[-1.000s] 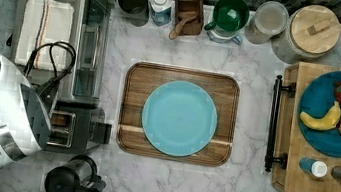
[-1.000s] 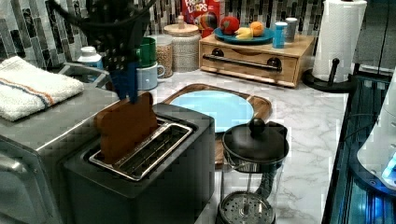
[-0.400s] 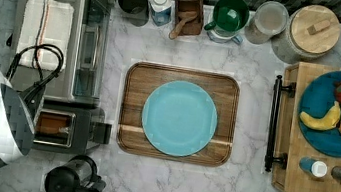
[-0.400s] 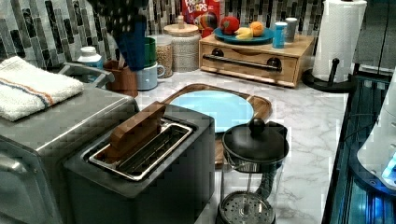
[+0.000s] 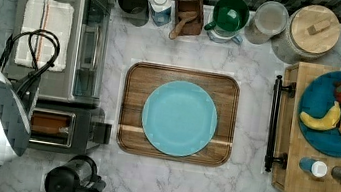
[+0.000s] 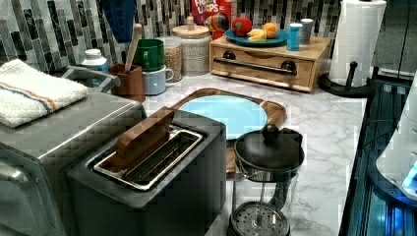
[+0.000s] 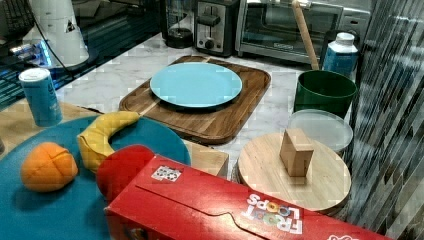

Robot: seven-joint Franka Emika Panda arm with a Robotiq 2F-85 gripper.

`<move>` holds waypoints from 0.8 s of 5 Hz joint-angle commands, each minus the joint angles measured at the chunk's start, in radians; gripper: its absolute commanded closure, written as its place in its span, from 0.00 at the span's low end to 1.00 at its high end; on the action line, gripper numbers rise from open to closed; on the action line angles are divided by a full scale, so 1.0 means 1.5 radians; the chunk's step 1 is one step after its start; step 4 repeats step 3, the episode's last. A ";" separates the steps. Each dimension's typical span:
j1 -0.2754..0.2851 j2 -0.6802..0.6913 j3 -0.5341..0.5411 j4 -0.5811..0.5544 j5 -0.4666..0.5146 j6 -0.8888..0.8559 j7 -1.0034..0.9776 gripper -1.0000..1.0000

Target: Pick up the toast.

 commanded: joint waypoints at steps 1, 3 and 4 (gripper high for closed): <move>-0.020 -0.048 0.012 -0.019 -0.042 0.042 -0.089 1.00; -0.063 -0.088 -0.017 -0.081 -0.038 0.074 -0.171 1.00; -0.063 -0.088 -0.017 -0.081 -0.038 0.074 -0.171 1.00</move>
